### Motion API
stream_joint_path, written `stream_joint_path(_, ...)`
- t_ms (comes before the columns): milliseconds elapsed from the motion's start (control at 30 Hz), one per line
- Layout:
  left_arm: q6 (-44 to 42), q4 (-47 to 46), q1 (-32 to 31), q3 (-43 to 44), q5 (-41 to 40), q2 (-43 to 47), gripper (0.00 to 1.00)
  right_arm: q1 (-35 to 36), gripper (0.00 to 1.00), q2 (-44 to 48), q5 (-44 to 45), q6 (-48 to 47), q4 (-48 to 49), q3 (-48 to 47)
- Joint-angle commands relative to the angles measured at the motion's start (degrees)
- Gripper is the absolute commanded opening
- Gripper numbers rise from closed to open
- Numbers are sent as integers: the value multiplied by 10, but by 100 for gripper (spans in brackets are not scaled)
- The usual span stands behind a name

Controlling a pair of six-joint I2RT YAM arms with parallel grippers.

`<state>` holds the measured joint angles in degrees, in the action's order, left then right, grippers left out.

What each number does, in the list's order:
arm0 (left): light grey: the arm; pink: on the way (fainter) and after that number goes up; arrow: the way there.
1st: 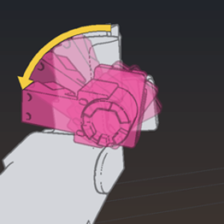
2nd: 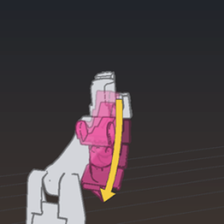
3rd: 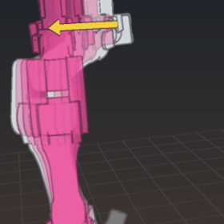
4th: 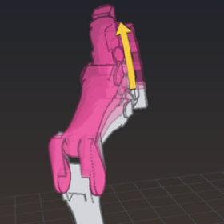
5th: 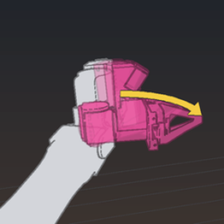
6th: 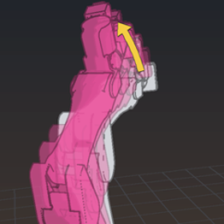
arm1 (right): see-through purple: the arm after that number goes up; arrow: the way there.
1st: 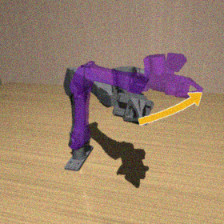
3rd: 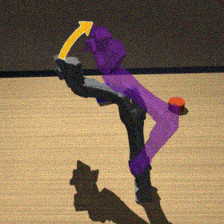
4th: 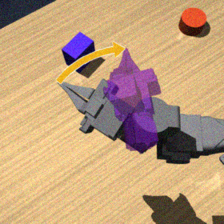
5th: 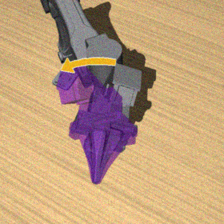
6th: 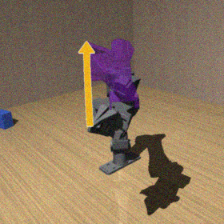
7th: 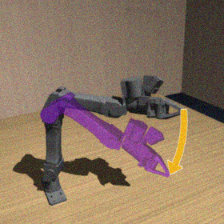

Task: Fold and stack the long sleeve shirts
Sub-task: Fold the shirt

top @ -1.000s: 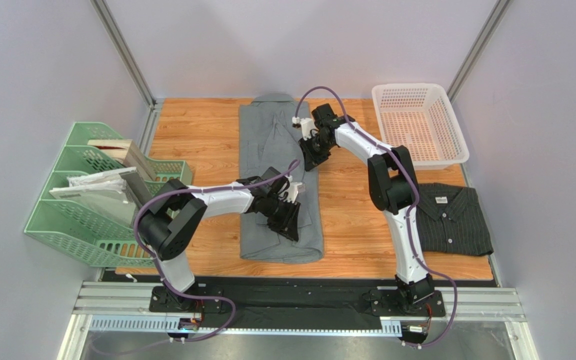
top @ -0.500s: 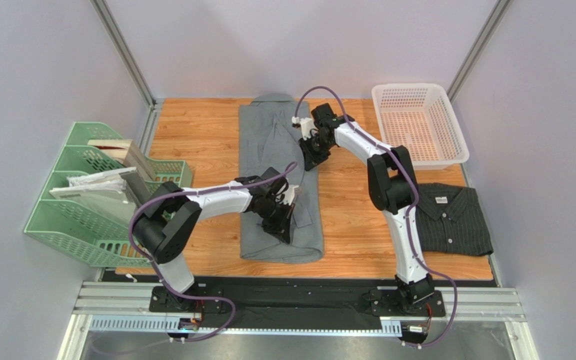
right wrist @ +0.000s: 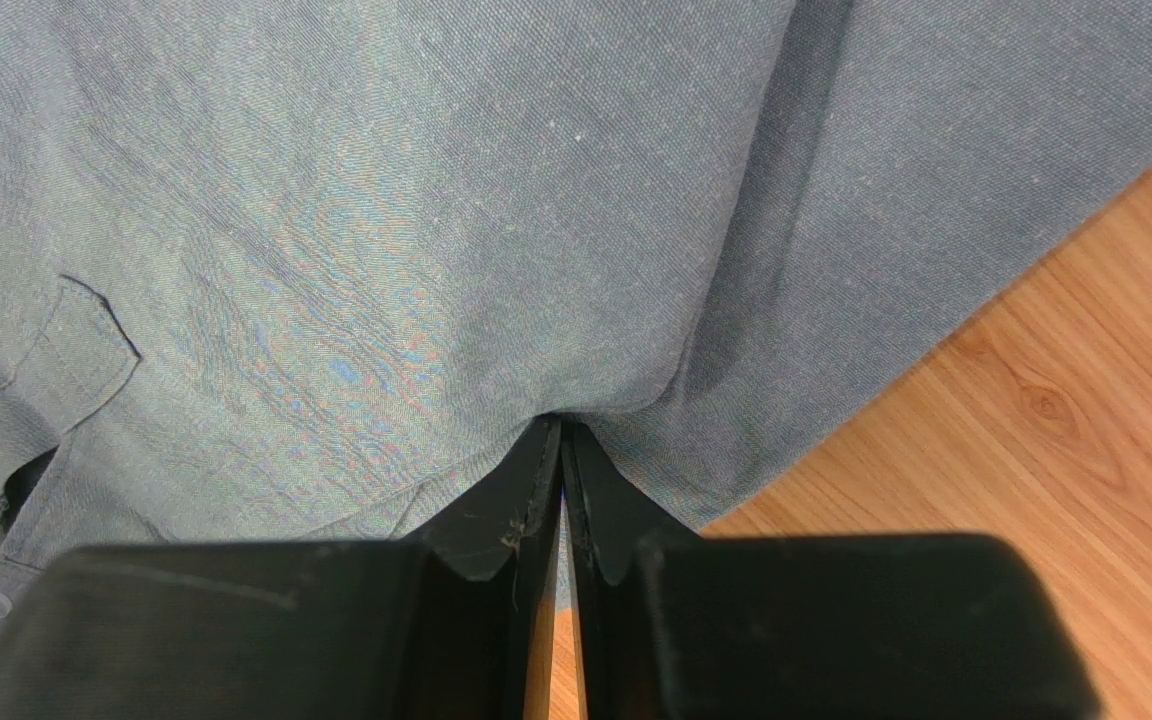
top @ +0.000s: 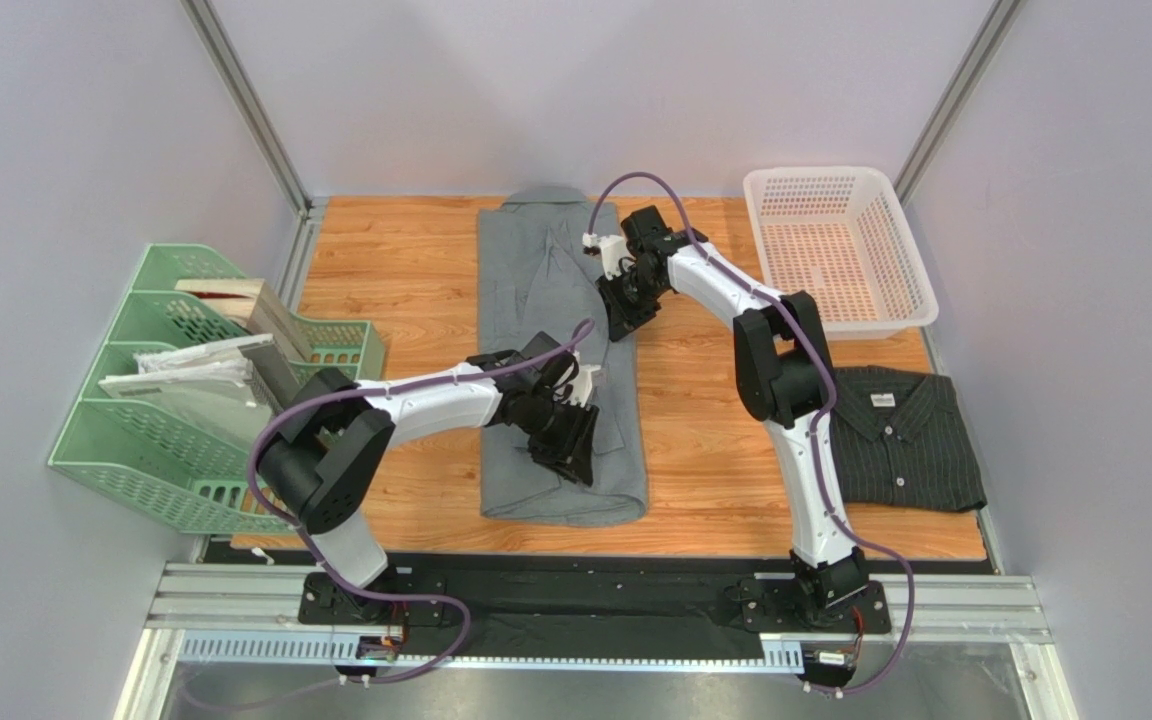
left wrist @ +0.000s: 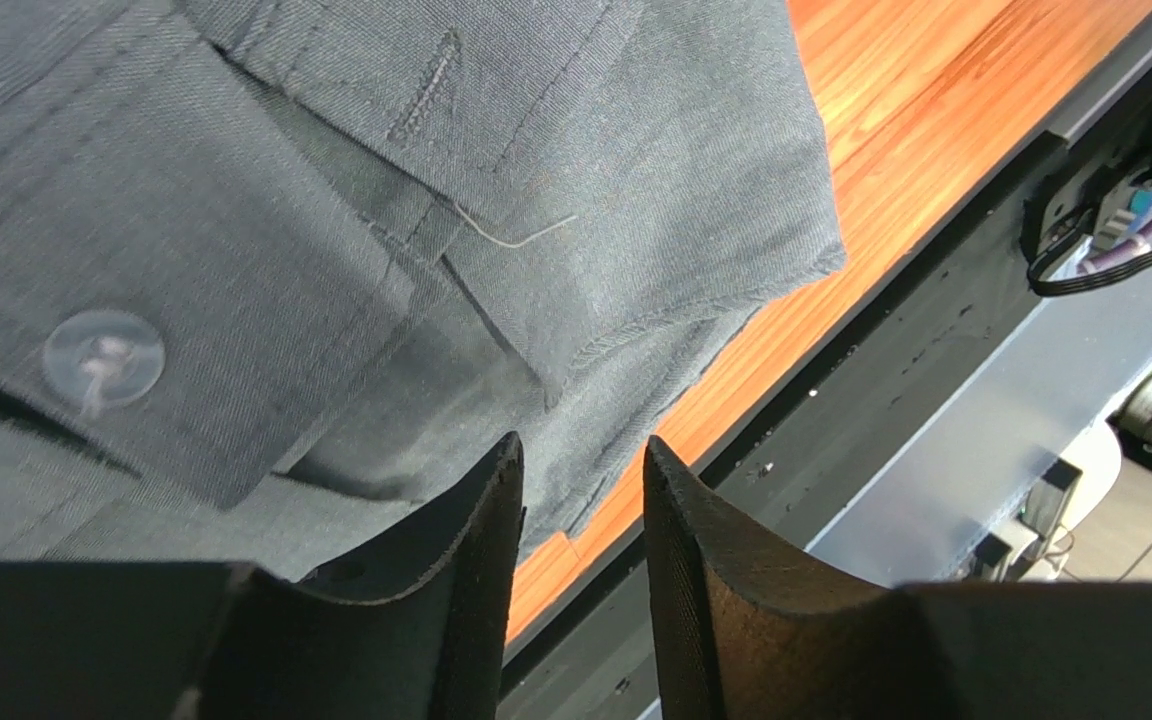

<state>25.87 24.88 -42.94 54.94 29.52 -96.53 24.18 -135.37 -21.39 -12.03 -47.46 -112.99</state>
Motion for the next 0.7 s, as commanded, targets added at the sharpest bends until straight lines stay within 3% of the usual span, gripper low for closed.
stream_joint_path(0,6,-13,-9,25,-4,-25,42,1,11,-26,25,-11,4,-6)
stream_joint_path(367,6,-28,-20,44,0,-46,41,2,11,-23,18,-8,4,0)
stream_joint_path(667,15,-17,-22,58,-8,-78,34,2,11,-20,17,-11,5,5)
